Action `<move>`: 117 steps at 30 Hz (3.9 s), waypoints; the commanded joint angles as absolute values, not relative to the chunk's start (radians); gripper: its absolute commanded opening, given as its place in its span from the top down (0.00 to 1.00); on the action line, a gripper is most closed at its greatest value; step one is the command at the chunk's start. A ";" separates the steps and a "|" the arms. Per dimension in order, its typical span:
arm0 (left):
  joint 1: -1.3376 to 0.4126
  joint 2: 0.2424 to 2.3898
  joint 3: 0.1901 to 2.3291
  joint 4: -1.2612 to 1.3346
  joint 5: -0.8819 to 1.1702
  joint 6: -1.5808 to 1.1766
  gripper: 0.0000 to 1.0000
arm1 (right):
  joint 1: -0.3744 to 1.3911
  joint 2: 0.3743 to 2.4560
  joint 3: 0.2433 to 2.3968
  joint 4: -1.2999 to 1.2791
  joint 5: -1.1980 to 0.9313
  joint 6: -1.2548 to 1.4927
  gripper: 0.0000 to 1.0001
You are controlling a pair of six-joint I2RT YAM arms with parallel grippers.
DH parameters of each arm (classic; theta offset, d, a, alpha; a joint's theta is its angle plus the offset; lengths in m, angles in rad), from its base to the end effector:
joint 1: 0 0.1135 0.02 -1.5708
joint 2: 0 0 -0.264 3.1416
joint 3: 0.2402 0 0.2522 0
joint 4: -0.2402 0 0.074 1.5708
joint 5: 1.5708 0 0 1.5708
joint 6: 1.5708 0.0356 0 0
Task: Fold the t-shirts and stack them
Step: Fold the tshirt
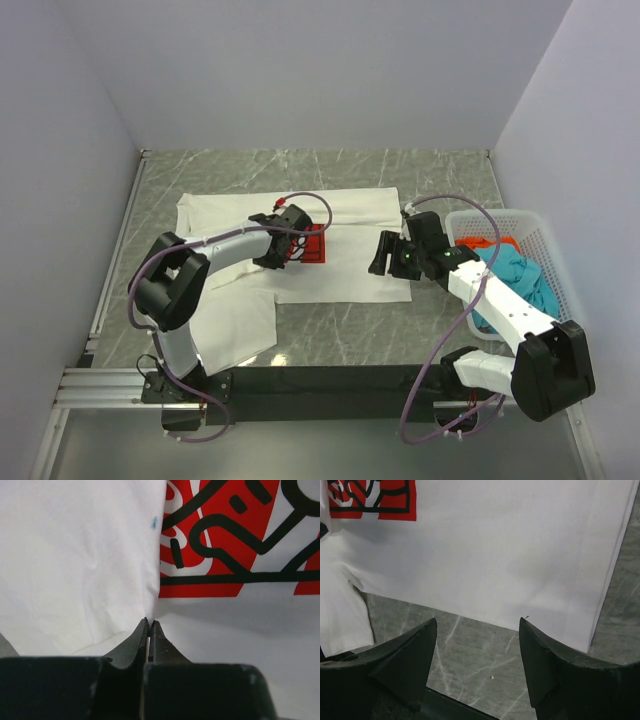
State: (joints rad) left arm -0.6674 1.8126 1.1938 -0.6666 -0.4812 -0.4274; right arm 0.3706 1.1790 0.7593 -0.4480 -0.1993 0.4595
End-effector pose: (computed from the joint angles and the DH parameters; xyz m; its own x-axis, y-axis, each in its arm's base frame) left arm 0.2830 -0.2020 0.1753 -0.8709 0.2185 -0.4403 0.0938 0.9532 0.2875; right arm 0.2191 0.0927 0.2294 -0.8477 0.1370 -0.5125 -0.1098 0.8999 0.4221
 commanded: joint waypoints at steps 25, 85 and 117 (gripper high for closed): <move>-0.635 1.666 1.198 -0.772 -0.418 -0.538 0.36 | 0.376 1.181 0.752 -0.399 -0.213 0.468 0.27; -0.048 2.058 1.460 -0.531 -0.123 -0.730 0.31 | 0.290 2.195 1.677 -0.749 0.115 0.627 0.30; 0.166 1.560 0.841 -0.439 -0.150 -0.707 0.45 | 0.290 1.493 0.959 -0.552 -0.031 0.606 0.32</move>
State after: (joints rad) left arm 0.1604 1.5410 0.8352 -0.4675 -0.1471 -0.7399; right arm 0.2901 1.5333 0.9768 -0.5846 -0.0280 0.5941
